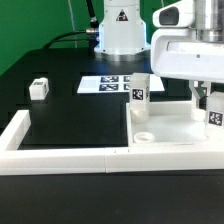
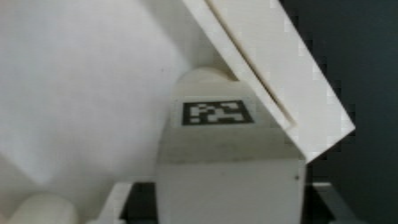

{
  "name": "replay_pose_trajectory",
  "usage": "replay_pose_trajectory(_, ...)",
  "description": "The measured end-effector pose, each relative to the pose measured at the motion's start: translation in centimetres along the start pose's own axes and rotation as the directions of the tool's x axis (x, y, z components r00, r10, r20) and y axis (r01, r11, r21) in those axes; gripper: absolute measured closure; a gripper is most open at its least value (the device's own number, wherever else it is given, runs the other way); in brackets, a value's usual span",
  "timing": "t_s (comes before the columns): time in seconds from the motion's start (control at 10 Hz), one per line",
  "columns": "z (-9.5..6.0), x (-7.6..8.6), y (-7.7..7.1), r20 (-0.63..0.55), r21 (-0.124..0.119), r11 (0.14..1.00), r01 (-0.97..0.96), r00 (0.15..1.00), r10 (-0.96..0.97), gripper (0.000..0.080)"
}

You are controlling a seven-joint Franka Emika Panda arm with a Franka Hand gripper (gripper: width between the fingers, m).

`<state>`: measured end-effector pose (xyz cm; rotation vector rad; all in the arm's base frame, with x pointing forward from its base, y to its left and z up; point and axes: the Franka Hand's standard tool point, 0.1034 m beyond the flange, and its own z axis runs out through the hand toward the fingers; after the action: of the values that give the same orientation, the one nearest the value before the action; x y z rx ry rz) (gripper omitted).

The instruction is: Assemble square table

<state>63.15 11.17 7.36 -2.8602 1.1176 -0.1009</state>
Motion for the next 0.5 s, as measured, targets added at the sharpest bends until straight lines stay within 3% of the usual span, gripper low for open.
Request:
replay_pose_trajectory(0.3,0.03,0.19,0.30,0.028,0.010,0.924,-0.383,0.923,0.383,0.0511)
replay_pose_trajectory(0.5,0.08,-0.10,0.44,0.066,0.018,0.776,-0.631,0.775,0.629,0.0509)
